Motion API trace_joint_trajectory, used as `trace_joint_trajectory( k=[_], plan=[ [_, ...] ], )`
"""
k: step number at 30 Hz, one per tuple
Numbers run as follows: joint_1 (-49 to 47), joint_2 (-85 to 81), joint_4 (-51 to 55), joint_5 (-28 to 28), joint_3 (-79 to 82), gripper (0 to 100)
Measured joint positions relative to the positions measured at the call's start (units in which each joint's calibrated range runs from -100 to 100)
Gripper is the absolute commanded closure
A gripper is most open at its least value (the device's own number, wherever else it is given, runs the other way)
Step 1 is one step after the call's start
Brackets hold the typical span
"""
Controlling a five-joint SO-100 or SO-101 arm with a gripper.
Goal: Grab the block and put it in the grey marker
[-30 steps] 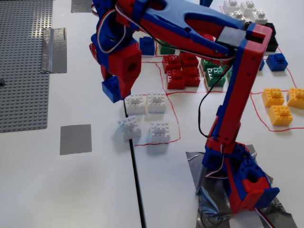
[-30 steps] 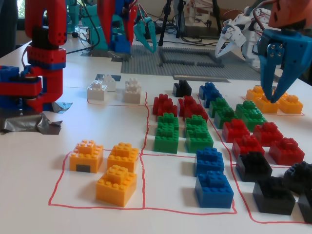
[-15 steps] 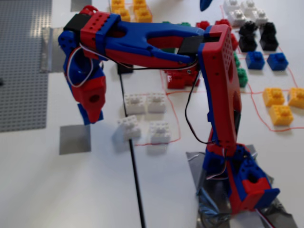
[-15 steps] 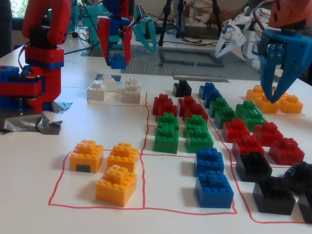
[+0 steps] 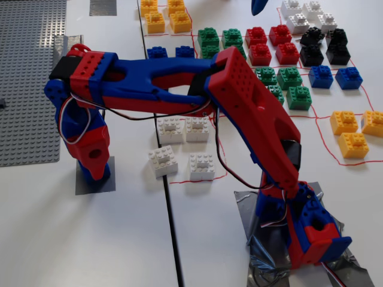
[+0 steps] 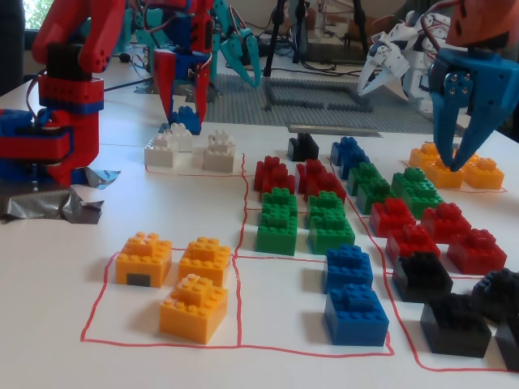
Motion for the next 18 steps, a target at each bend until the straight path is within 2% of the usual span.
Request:
trace_joint_trajectory(
  k=[1,3,4,10,18],
  plan=[
    [0.07,0.00,0.00,0.10,0.00,92],
    [0.07,0.00,0.00,0.93,0.00,67],
    [0.07,0.00,0.57,0.98,0.00,63],
    [0.07,0.00,4.45,1.86,0.00,56],
    [0.07,0.00,7.28,3.22,-2.63,54]
  ],
)
